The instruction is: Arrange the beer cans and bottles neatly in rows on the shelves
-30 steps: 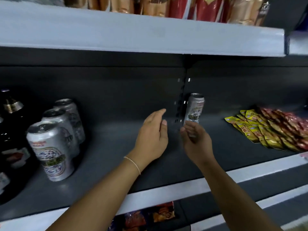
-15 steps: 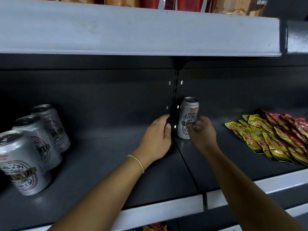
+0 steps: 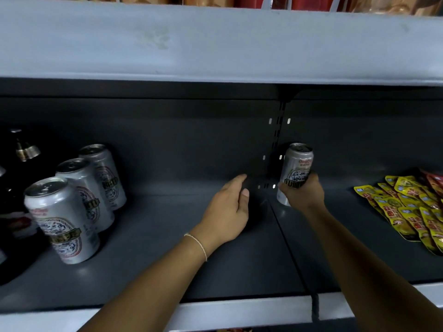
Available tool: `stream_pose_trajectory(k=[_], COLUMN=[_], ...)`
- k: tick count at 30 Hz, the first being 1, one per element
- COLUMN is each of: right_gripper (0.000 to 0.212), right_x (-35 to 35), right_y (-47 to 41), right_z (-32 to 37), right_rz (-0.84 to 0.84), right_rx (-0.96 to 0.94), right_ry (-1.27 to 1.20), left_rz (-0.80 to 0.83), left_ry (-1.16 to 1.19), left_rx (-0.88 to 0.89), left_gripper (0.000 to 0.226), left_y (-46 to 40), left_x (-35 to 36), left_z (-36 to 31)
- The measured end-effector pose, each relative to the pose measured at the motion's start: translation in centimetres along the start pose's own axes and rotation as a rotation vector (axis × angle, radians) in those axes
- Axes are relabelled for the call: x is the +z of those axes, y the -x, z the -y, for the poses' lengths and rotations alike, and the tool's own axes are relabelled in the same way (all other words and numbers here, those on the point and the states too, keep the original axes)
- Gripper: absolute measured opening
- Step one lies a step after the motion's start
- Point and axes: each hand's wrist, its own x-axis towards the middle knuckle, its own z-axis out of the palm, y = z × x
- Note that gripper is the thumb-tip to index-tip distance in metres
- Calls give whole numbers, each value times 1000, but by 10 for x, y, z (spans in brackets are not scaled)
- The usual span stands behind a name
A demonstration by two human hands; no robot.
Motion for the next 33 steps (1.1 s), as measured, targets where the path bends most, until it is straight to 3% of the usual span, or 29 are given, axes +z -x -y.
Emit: stream_pose_trajectory(k=[8, 11, 14, 19, 23, 29, 33], right_gripper=[52, 44, 58, 81, 56, 60, 61], right_x=[-7, -6, -6, 14, 34, 68, 93], right_y=[28, 52, 85, 140, 176, 228, 261], right_z=[4, 15, 31, 58, 81, 118, 142], right_rz=[38, 256, 522, 661, 733, 802, 741], right_rx=[-50, -86, -147, -179, -237, -313, -398], right_ry=[-173, -476, -669, -628, -608, -546, -498], left_rz=[9, -8, -67, -200, -245, -229, -323], left_ry=[47, 90, 154, 266, 366, 475, 323], left_rx=[-38, -37, -20, 11, 12, 12, -13], left_gripper=[49, 50, 48, 37, 38, 65, 84], left_y=[19, 25, 31, 43, 62, 100, 123], left_x=[-16, -25, -38, -77, -119, -173, -199], left_z=[9, 14, 14, 8, 8, 22, 34])
